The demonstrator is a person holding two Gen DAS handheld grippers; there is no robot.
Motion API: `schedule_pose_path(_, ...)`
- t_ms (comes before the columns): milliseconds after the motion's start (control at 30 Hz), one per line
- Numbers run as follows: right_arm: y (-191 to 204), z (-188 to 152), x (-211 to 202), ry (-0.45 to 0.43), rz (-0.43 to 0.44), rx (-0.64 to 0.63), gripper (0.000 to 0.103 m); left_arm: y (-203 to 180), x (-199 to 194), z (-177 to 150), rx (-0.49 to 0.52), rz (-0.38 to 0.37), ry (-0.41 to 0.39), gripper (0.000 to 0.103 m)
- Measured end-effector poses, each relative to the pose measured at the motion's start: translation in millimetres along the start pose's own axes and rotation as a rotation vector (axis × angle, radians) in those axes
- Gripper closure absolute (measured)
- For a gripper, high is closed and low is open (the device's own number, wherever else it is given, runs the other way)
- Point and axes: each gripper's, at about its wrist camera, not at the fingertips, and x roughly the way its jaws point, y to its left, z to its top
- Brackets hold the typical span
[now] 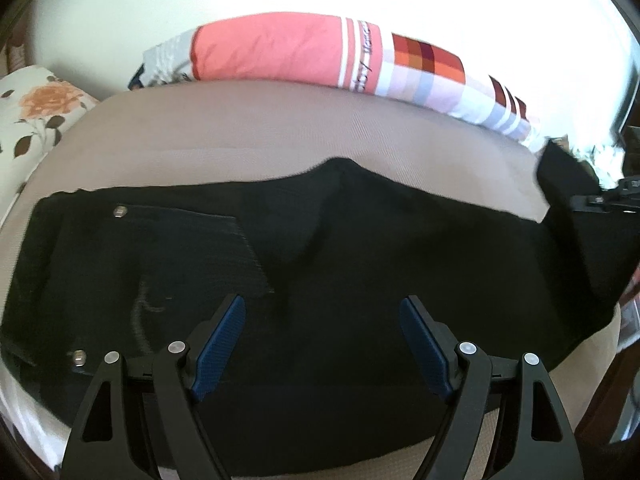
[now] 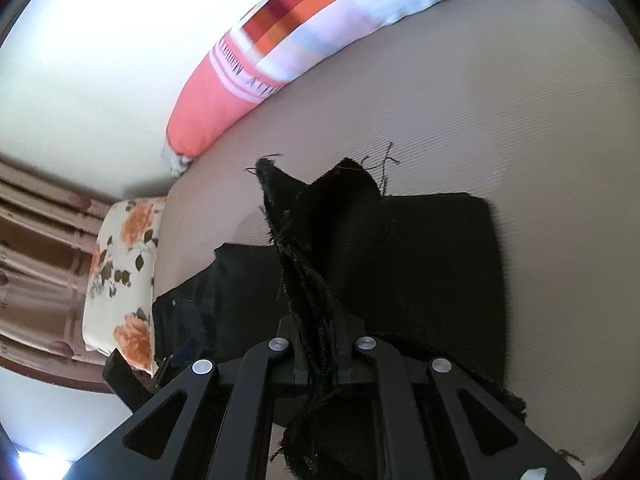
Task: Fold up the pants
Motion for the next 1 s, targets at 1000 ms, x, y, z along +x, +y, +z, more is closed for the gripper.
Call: schedule_pose_path(1000, 63.9, -42.8, 51.6, 0.012, 0.033, -0.154, 0.057, 5.1, -5.5, 21.4, -0.151, -0.387, 0.112, 0.023)
